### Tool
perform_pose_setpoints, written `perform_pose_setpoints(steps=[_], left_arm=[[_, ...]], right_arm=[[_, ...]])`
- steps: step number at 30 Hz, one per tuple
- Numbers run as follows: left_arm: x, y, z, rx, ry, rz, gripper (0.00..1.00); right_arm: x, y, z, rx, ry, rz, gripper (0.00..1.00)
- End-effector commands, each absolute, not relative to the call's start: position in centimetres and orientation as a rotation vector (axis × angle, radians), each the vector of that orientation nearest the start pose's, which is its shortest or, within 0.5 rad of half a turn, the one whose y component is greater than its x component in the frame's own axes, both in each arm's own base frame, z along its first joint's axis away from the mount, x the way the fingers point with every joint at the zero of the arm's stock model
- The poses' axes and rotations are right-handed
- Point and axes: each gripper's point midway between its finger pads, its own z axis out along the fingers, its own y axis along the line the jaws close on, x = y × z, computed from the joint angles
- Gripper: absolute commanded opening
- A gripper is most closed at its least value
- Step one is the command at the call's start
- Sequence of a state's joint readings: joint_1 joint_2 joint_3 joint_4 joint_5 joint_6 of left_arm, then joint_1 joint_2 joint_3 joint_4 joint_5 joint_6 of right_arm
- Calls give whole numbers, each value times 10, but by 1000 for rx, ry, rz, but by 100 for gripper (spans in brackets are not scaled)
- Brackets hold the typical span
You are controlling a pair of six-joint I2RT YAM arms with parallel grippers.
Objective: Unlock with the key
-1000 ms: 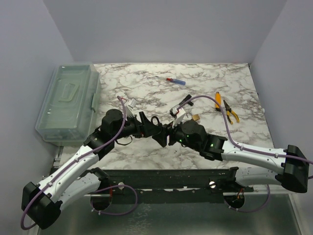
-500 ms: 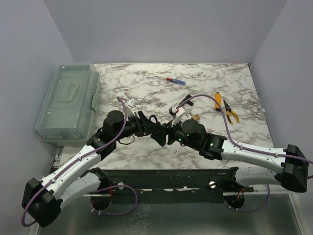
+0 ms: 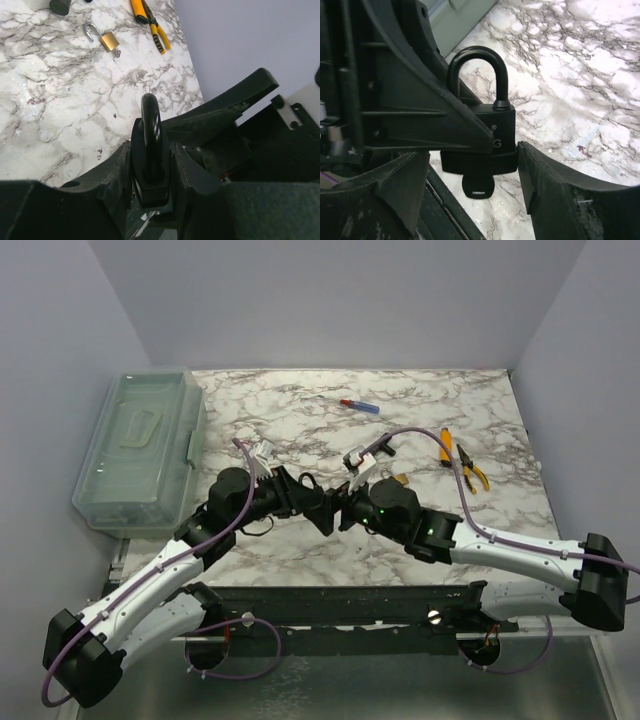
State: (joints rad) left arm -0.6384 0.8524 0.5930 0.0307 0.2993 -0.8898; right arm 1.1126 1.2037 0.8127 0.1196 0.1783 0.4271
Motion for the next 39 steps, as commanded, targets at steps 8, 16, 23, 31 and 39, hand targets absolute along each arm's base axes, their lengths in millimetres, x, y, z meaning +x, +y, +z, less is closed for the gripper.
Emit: perform_pose_setpoints(steps=[8,16,23,31,39], left_arm=[[220,-229,258,-25,1895,-1121,0],[203,-235,280,104,1835,-1196,0],[177,-239,319,267,1728,-1285,0],[145,-248,359,471,1615,-1411,0],[132,-254,390,527,1484,-1528,0]], right_arm=[[187,328,278,-386,1677,983,90],[170,328,271,-367,1733,1089,95],[155,336,293,-410,1625,1229,100],[137,330,298,-464,1535,1317,93],[105,318,315,-526,1318,1488,74]])
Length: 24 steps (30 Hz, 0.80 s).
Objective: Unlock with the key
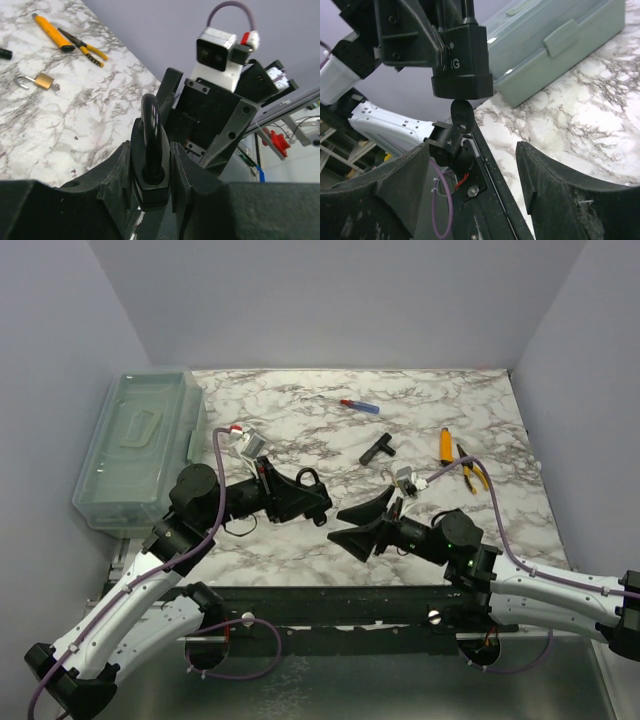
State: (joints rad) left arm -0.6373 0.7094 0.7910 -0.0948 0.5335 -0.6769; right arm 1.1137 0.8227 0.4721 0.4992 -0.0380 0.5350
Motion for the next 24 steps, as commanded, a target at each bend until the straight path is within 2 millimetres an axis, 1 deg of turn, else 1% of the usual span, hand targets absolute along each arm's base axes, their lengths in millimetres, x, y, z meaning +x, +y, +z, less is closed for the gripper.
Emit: perform_pose_setpoints(steps=[1,6,12,17,24], left_arm=[[132,-256,392,527,1478,-1541,0],[136,-260,394,517,1471,-1567,0],[140,-263,386,505,1488,-1563,0],[141,-262,383,499,1492,-1561,0],[141,-263,382,498,1492,-1566,0]], right_arm=[[105,320,317,-536,1310,1491,71],[101,328,323,-582,1291,1509,60],[105,334,326,-568,1285,1509,51],[114,335,326,-529,1301,1481,47],[124,339,330,-505,1312,1442,46]])
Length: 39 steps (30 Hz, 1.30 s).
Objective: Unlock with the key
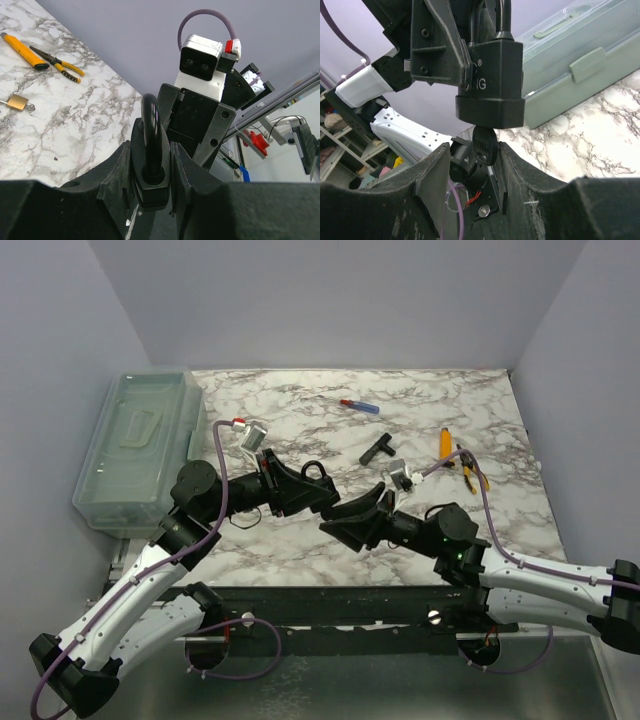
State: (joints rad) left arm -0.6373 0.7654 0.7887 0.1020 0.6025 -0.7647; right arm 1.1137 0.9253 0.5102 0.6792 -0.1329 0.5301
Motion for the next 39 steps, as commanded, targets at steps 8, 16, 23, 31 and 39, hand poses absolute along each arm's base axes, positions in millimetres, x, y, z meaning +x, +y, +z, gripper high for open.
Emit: perform_pose_setpoints(steps=[8,16,23,31,39], left_arm=[[141,-263,379,491,1495,-1569,0],[146,-262,377,466,1501,-1556,0],[172,-262,353,359,1614,-1451,0],[194,-263,325,277,1711,-1366,0],[205,-258,315,213,1760,-1297,0]], right_arm=[[131,342,331,-497,1331,1410,39],[137,342,325,-491,1375,1368,18],[166,342,311,-434,1503,1187,5],[189,346,302,-417,1577,1040,1],[207,345,296,-375,1621,928,1]])
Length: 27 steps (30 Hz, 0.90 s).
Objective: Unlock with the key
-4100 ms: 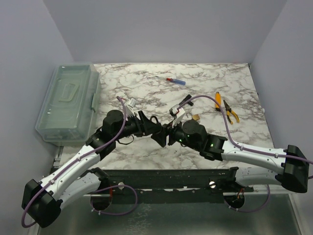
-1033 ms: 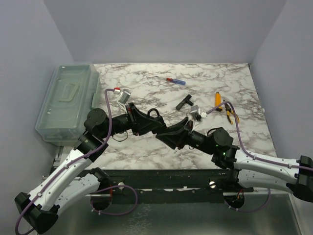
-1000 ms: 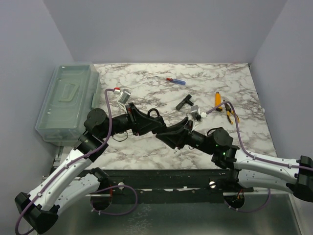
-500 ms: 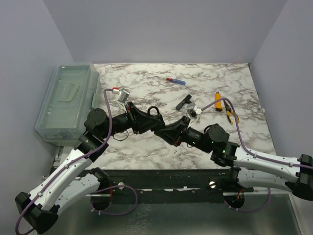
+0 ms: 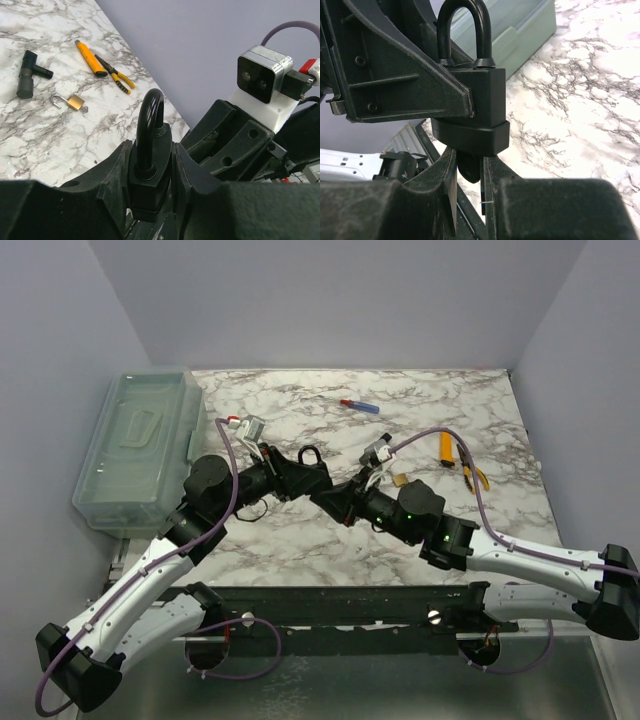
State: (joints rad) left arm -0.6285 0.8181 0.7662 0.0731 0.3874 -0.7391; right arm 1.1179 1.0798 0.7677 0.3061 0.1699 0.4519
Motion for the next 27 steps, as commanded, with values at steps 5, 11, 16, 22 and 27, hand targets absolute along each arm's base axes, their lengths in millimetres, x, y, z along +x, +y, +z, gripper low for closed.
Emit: perform_pose_setpoints(steps=[5,11,16,22,27], left_arm=[[209,-256,313,188,1768,-1276,0],[217,-248,316,132,1762,-1224,0],[229,-239,310,31,1785,-1160,0],[251,-225,291,-185,1851,-1064,0],[270,-206,264,-450,1906,-951,0]], right_arm=[[213,348,296,-352,1653,902,1],[210,337,294,-335,1689,888,73],[202,321,296,-340,1704,883,78],[199,329,271,-489,1816,788,79],[201,351,249,-594,1900,745,79]])
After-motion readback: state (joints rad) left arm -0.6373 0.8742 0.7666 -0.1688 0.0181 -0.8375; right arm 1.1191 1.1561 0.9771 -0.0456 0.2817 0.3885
